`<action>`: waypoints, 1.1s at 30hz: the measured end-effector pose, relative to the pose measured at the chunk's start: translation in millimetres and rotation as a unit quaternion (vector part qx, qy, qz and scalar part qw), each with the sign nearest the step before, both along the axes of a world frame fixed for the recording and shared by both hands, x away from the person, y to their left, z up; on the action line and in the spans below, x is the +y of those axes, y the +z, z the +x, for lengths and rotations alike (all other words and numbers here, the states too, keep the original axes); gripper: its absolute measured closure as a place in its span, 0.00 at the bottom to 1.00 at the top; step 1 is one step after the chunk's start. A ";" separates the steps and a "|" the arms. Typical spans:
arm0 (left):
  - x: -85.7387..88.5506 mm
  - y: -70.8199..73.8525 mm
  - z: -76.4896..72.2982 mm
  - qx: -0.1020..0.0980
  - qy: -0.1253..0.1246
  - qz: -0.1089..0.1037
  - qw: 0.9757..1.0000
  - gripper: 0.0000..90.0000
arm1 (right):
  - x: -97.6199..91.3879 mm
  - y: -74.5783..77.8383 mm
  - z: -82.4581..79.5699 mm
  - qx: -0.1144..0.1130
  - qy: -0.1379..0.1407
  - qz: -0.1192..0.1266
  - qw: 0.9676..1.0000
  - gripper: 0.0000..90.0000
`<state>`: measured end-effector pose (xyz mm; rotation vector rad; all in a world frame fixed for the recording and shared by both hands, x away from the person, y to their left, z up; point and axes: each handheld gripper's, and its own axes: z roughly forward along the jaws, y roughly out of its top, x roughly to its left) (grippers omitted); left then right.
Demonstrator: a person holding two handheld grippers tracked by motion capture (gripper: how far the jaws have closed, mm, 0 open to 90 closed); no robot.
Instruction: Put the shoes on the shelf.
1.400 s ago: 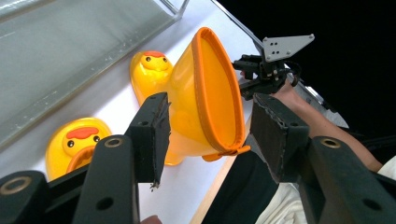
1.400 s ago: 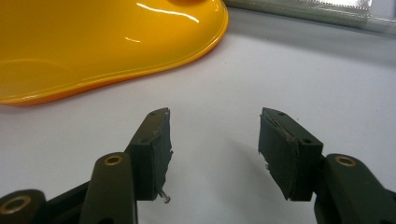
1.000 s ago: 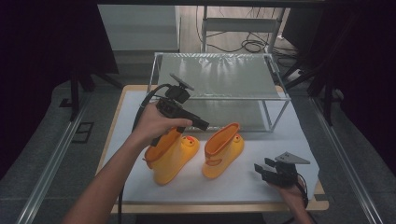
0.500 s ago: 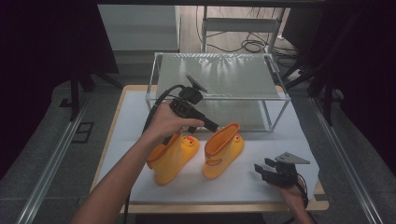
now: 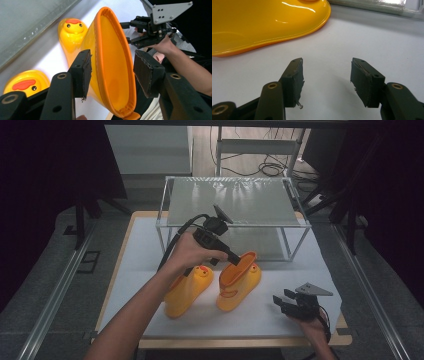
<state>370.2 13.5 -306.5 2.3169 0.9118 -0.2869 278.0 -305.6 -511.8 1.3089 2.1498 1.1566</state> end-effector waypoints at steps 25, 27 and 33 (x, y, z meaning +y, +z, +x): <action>-18.7 -32.6 4.2 0.011 -0.006 0.067 0.998 0.60 | -1.3 0.1 0.1 -0.004 -0.005 -0.005 1.000 0.48; -18.9 -35.5 5.0 0.012 -0.005 0.070 0.997 0.61 | -0.9 -0.1 0.2 -0.004 -0.005 -0.006 1.000 0.48; -19.3 -38.5 5.3 0.006 0.000 0.080 0.997 0.72 | -1.3 0.0 0.3 -0.002 -0.005 -0.009 1.000 0.48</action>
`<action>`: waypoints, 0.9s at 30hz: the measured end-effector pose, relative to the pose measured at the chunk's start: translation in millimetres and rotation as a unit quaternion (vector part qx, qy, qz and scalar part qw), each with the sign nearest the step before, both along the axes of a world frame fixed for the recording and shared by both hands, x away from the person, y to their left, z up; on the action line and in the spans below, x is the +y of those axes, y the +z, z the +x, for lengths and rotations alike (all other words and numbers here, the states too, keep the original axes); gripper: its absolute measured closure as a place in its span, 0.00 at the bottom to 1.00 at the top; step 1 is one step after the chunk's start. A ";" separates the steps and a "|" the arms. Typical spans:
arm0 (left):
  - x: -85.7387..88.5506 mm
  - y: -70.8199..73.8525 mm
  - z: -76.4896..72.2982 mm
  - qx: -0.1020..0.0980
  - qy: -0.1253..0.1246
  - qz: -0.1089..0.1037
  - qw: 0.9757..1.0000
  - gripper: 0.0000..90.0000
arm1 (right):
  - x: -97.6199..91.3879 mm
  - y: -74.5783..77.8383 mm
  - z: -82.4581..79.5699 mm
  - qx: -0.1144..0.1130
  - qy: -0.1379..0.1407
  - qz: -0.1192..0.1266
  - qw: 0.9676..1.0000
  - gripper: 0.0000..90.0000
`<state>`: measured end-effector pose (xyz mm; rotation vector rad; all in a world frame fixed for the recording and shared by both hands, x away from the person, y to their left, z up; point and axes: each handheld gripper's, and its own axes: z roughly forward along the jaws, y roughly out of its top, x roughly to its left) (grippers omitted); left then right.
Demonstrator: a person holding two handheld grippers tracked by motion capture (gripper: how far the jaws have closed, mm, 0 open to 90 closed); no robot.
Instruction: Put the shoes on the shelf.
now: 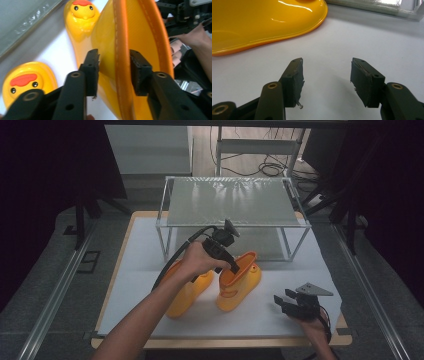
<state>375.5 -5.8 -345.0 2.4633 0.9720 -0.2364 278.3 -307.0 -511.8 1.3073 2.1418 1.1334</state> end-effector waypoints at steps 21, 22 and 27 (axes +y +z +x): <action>7.4 15.6 -2.0 -0.028 0.006 -0.038 0.999 0.96 | -4.9 0.9 -0.4 -0.001 -0.012 0.002 1.000 0.49; 11.5 20.1 -4.2 -0.034 0.006 -0.045 0.998 0.96 | -5.1 1.3 -0.7 -0.002 -0.013 0.004 1.000 0.49; 27.9 32.5 -12.7 -0.044 0.011 -0.058 0.997 0.96 | -5.3 1.7 -0.9 -0.002 -0.014 0.002 1.000 0.49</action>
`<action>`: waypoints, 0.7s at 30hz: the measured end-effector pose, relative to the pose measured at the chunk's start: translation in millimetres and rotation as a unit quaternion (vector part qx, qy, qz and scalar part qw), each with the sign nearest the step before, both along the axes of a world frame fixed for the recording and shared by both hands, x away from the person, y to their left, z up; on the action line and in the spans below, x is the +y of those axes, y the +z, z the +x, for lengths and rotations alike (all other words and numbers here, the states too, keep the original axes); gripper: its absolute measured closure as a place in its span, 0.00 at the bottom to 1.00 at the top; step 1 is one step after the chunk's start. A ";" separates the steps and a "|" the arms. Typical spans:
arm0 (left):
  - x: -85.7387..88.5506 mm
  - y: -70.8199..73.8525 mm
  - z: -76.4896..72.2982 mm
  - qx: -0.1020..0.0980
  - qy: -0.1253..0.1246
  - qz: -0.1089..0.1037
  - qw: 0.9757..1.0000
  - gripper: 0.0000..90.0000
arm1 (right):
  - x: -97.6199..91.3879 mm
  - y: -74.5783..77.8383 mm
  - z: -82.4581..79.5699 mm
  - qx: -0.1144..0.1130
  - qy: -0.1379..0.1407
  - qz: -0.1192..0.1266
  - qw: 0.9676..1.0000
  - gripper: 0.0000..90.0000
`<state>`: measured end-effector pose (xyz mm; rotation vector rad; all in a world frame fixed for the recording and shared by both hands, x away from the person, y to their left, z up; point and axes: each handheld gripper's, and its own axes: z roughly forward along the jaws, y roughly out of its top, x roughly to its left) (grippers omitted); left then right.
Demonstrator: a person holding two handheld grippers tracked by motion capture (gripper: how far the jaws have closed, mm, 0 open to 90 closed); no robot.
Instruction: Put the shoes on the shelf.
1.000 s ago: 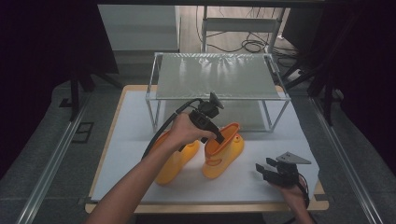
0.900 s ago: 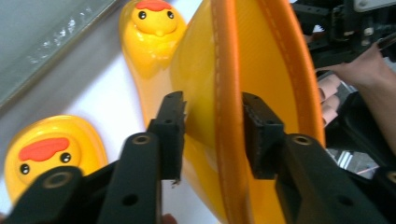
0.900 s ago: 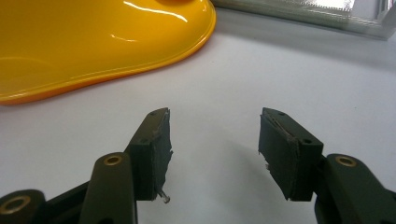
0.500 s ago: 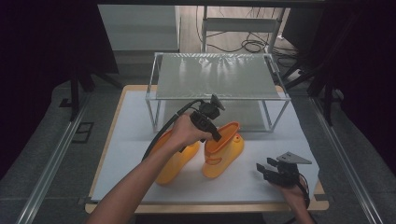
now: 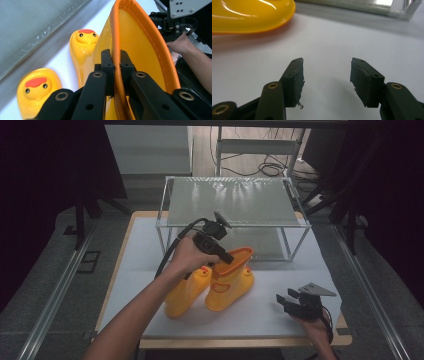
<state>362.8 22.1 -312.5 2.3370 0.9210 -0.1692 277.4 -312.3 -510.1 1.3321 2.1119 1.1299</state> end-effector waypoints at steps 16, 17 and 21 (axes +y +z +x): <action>42.8 -16.3 -34.0 -0.021 0.003 0.021 1.000 0.96 | 1.8 -1.0 0.4 0.001 0.001 -0.002 1.000 0.49; 42.8 -16.3 -34.0 -0.021 0.003 0.021 1.000 0.96 | 1.9 -1.0 0.3 0.001 0.000 -0.002 1.000 0.49; 52.7 -22.4 -39.9 -0.028 0.004 0.024 0.999 0.96 | 2.3 -1.4 0.3 0.002 0.001 -0.003 1.000 0.49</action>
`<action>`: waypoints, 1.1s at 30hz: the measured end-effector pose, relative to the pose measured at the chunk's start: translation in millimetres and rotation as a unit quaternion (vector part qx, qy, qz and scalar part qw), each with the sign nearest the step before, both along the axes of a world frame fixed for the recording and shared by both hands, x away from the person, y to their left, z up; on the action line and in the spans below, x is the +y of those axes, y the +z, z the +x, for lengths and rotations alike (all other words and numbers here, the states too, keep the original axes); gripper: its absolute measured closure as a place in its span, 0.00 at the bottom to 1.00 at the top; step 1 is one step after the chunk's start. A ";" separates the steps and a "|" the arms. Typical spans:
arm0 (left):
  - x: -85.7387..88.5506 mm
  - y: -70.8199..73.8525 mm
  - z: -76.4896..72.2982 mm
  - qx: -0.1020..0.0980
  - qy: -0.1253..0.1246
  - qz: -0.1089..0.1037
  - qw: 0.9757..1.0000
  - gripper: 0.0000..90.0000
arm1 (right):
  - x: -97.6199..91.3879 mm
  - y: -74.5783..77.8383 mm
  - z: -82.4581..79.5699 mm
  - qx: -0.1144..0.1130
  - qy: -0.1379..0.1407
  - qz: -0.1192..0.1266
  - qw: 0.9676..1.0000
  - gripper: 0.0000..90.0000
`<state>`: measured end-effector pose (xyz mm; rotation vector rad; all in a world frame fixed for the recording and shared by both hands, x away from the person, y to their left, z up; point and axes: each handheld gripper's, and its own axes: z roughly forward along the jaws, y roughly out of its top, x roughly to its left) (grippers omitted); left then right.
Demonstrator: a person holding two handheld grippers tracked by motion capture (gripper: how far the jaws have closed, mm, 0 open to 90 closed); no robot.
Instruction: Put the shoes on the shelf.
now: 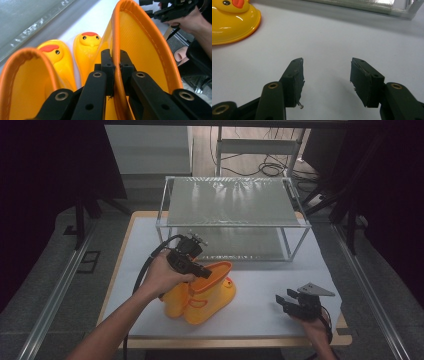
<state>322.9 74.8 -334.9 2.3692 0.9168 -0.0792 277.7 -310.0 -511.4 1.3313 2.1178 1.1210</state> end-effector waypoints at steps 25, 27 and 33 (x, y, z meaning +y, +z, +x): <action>28.1 13.1 -15.5 -0.028 0.013 -0.035 0.999 0.62 | -0.4 -0.1 0.0 0.002 0.000 0.000 1.000 0.49; 29.8 15.9 -15.5 -0.027 0.013 -0.041 0.999 0.57 | -0.4 0.0 0.0 0.002 0.000 0.001 1.000 0.49; 39.4 24.6 -15.8 -0.025 0.011 -0.055 0.998 0.50 | -0.6 0.1 -0.1 0.002 0.000 0.000 1.000 0.48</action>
